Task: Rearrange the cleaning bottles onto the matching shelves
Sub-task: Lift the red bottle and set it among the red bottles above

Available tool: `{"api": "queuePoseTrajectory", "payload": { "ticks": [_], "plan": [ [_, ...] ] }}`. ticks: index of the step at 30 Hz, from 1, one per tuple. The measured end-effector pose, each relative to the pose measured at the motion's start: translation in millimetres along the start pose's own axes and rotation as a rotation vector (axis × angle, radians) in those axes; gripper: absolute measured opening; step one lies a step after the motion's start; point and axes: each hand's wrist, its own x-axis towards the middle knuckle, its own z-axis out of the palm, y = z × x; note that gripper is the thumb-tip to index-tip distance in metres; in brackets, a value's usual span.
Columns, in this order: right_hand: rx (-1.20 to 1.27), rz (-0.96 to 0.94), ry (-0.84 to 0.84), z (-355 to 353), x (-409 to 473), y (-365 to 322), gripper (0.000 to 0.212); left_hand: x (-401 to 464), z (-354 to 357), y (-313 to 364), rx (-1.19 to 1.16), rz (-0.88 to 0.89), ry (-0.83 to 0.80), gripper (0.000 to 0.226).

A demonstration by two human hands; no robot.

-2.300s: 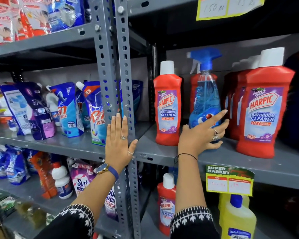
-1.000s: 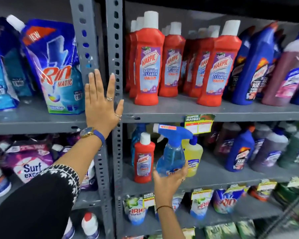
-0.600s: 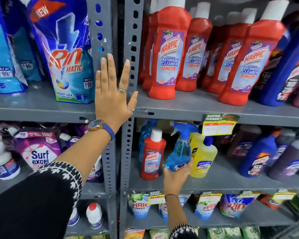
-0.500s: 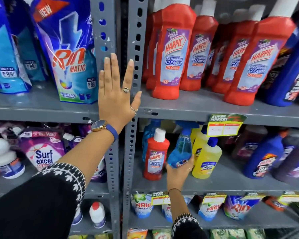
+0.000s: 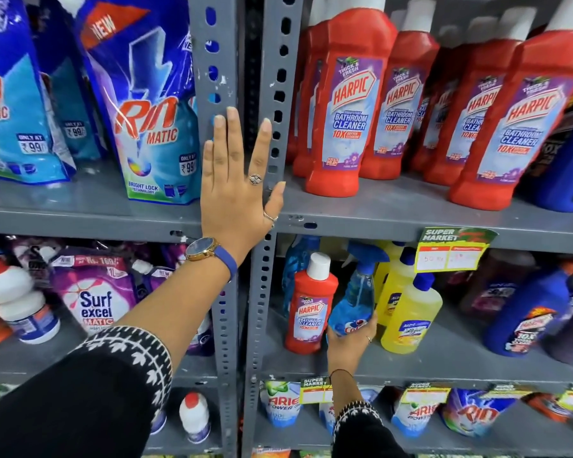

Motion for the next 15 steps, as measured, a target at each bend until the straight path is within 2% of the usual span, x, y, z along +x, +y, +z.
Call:
{"api": "queuePoseTrajectory", "payload": {
  "ticks": [3, 9, 12, 15],
  "plan": [
    [0.047, 0.014, 0.009, -0.4, -0.7, -0.2, 0.107, 0.3, -0.1, -0.3, -0.010, 0.000, 0.003, 0.065],
    [-0.045, 0.003, 0.000, -2.8, -2.5, 8.9, 0.110, 0.1, -1.4, 0.1, -0.013, -0.007, -0.008, 0.066],
    [-0.113, 0.086, 0.041, -6.9, -9.5, 15.1, 0.110, 0.2, -1.0, 0.0, -0.021, -0.005, -0.004, 0.065],
    [-0.124, 0.037, 0.123, -5.2, -37.3, 18.5, 0.087, 0.0, -0.7, 0.4, -0.022, -0.004, 0.001, 0.065]
  ]
}}
